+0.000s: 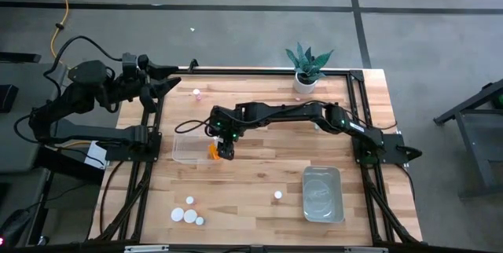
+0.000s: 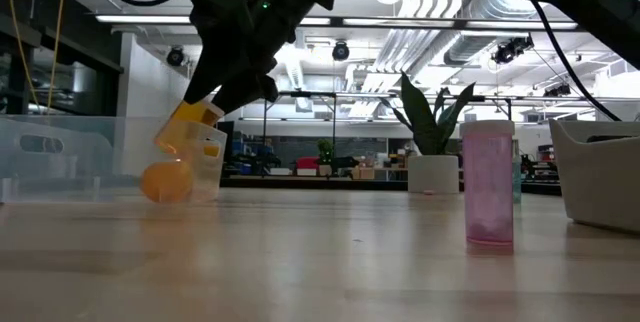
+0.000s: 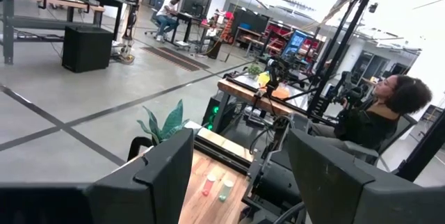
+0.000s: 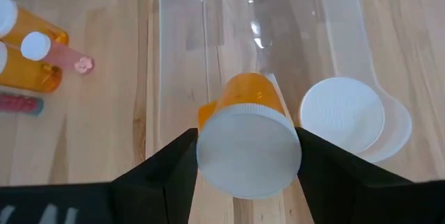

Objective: Pick and place medicine bottles into bin by pill shape (circle, oval)
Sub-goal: Put the large orange pill bottle into the transparent bin

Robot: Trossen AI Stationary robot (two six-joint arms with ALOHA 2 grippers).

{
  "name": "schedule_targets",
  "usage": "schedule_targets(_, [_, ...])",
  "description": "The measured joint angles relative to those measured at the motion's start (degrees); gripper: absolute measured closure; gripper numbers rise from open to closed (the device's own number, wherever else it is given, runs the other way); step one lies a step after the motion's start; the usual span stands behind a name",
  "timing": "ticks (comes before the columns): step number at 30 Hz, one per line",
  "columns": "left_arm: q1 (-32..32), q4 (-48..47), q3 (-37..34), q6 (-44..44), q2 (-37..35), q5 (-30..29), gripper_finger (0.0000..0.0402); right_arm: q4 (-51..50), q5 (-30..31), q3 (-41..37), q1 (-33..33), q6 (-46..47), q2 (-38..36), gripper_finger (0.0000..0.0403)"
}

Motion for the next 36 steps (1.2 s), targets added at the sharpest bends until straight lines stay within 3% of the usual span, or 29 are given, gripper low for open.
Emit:
schedule_targets(11, [0.0, 0.0, 0.0, -0.9, 0.7, -0.2, 0.0181, 0.1, 0.0, 0.0, 0.1, -2.4, -0.9, 0.0137])
schedule_targets(19, [0.0, 0.0, 0.0, -0.9, 1.9, -0.2, 0.0181, -2.5, 0.1, 0.0, -1.1, -8.9, -5.3, 0.0135])
schedule_targets(27, [0.0, -4.5, 0.0, 1.0, 2.4, -0.1, 0.0181, -15.3, 2.5, -0.7, -3.5, -15.6, -10.5, 0.0135])
schedule_targets(30, [-0.2, -7.3, -0.2, 1.0, 2.3, -0.3, 0.0181, -16.0, 2.6, -8.0, -4.2, -16.5, -14.3, 0.0135])
schedule_targets(32, [-0.6, -7.1, -1.8, 0.3, 1.6, -0.4, 0.0181, -13.2, 2.6, -16.9, -4.7, -16.0, -18.7, 0.0134])
schedule_targets(36, [-2.2, 2.8, -11.1, -2.7, -1.5, -0.4, 0.0181, -1.0, 2.7, -38.2, -5.3, -9.4, -31.5, 0.0134])
